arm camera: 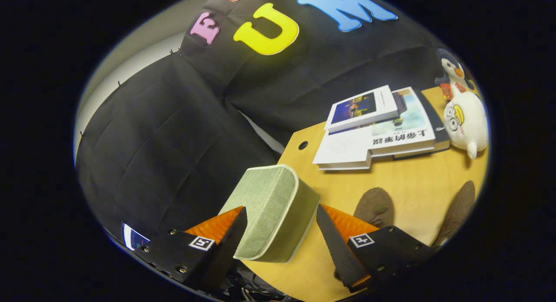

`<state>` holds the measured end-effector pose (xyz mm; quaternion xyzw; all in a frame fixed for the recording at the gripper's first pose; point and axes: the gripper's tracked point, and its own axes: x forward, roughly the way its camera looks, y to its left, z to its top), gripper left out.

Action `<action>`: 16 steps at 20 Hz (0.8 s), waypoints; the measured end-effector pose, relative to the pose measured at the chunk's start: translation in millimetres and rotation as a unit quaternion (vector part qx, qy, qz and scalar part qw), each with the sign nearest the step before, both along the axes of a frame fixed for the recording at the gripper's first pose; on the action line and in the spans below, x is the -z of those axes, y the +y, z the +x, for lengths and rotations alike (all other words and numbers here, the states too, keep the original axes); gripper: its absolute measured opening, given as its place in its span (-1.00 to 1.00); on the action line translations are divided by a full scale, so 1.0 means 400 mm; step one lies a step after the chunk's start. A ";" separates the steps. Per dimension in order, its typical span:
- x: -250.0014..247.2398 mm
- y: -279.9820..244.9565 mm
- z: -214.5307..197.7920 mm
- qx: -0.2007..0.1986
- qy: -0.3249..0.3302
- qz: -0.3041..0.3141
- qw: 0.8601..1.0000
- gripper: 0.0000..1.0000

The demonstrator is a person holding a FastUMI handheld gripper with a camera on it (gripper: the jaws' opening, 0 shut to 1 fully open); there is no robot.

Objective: Open the storage box then place both shoes into the box .Put the left shoe in first, then the right shoe, with the right side of both shoes facing outward in a uniform manner.

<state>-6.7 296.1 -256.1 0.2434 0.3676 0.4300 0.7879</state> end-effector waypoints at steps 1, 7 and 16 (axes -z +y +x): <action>0.020 0.015 -0.006 -0.013 0.011 0.008 1.000 0.94; 0.136 0.099 -0.046 -0.070 0.092 0.058 0.992 0.90; 0.169 0.201 -0.097 -0.137 0.196 0.163 0.957 0.89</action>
